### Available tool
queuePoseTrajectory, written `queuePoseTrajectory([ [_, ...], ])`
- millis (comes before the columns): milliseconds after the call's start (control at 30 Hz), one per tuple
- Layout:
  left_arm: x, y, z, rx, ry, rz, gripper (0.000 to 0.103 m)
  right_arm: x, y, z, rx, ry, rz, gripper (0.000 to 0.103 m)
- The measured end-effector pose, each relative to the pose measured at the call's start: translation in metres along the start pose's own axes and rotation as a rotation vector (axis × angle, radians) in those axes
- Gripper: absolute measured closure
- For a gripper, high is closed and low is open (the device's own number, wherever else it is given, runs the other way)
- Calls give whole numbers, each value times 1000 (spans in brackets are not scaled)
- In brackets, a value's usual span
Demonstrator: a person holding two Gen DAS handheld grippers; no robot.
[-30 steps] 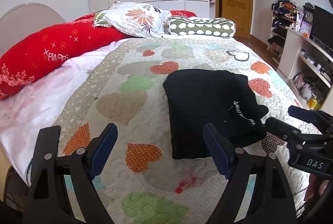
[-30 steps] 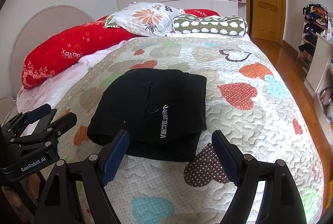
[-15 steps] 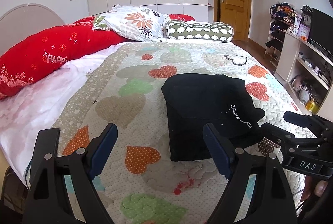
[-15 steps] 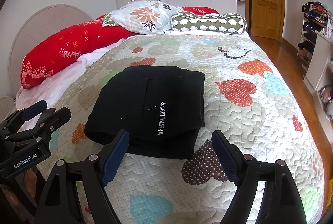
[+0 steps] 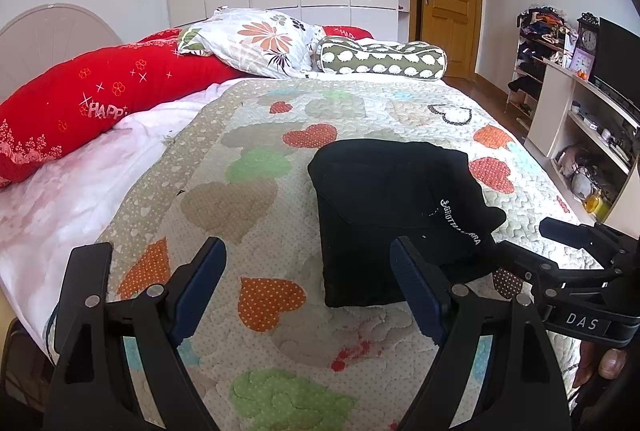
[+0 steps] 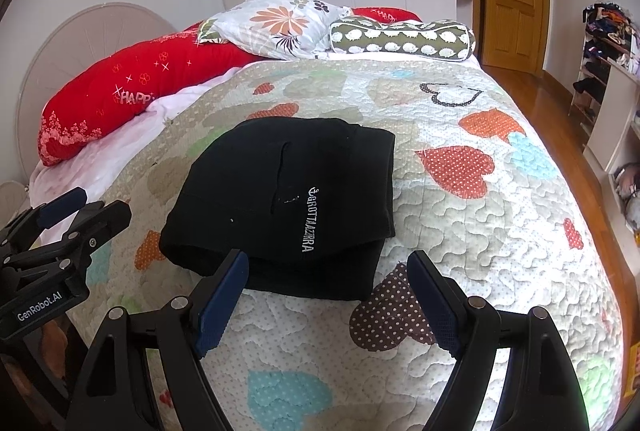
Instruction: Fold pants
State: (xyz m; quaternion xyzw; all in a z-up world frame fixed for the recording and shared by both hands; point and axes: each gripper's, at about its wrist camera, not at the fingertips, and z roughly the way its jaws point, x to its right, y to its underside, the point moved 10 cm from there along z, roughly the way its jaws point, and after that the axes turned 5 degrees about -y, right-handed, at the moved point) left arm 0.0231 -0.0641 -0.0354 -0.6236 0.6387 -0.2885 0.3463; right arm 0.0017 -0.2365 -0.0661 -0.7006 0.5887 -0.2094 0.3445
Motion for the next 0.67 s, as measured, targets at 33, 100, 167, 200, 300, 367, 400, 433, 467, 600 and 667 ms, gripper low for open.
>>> queuePoseTrajectory([
  [33, 1, 0, 0, 0, 2, 0, 18, 0, 0, 0, 0, 0, -1, 20],
  [100, 0, 0, 0, 1, 1, 0, 18, -1, 0, 0, 0, -1, -2, 20],
  [167, 0, 1, 0, 0, 2, 1, 18, -1, 1, 0, -2, 0, -2, 20],
  [200, 0, 1, 0, -1, 2, 1, 18, -1, 1, 0, -3, 1, -2, 20],
  [300, -1, 2, 1, -5, 5, -4, 18, -1, 2, 1, -10, 0, -2, 20],
  [367, -2, 3, 2, -6, 1, -4, 18, -1, 3, 2, -11, 0, -2, 20],
  [400, -3, 3, 3, -5, -1, -3, 18, -1, 3, 2, -10, 0, -2, 20],
  [433, -3, 4, 3, -6, -3, -1, 18, -2, 3, 2, -9, -1, -2, 20],
  [467, -3, 5, 4, -7, -3, 1, 18, -2, 3, 2, -7, -1, -2, 20],
  [600, -2, 7, 4, -10, 1, 4, 18, 0, 3, 1, -4, 2, 0, 20],
  [667, -1, 8, 5, -18, 8, 0, 18, 2, 3, 0, -5, 6, 1, 20],
])
